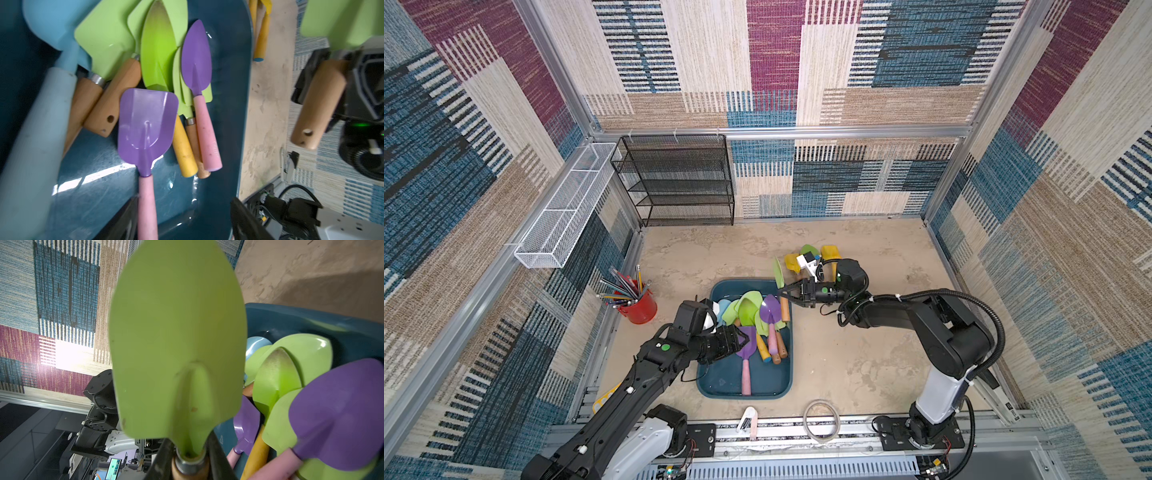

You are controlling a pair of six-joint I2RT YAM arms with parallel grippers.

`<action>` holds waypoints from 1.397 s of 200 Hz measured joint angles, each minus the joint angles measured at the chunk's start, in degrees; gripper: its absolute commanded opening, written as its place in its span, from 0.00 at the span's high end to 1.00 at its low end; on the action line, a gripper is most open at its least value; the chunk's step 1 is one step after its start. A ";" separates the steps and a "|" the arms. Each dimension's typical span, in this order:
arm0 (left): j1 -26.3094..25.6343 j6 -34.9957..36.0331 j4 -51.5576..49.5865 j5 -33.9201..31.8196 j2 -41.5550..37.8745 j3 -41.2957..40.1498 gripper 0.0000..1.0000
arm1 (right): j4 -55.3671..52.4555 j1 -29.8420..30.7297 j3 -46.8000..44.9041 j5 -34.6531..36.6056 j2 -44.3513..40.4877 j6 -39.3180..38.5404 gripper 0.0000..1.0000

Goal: Take the shovel out of the storage box
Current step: Place the shovel at the center of the board.

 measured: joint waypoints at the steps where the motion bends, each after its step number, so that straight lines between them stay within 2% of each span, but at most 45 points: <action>1: -0.02 0.02 -0.15 -0.20 0.09 0.07 0.27 | -0.37 -0.15 0.00 0.04 -0.17 -0.22 0.78; 53: -1.49 1.03 -4.02 -5.33 1.84 1.62 0.27 | -16.57 -4.79 2.84 3.30 -4.92 -9.25 0.78; 107: -4.09 1.25 -6.54 -10.14 2.69 2.10 0.27 | -34.95 -7.37 9.11 12.35 -7.56 -20.00 0.78; 160: -9.27 1.18 -6.95 -13.44 5.49 3.23 0.27 | -51.71 -8.48 16.59 29.90 -7.87 -30.08 0.78; 222: -15.93 0.98 -6.93 -17.64 9.03 3.85 0.27 | -60.85 -9.81 17.25 49.55 -8.15 -37.46 0.77; 279: -17.33 0.83 -6.93 -19.19 9.86 3.74 0.27 | -62.12 -12.31 16.83 58.97 -5.70 -39.67 0.77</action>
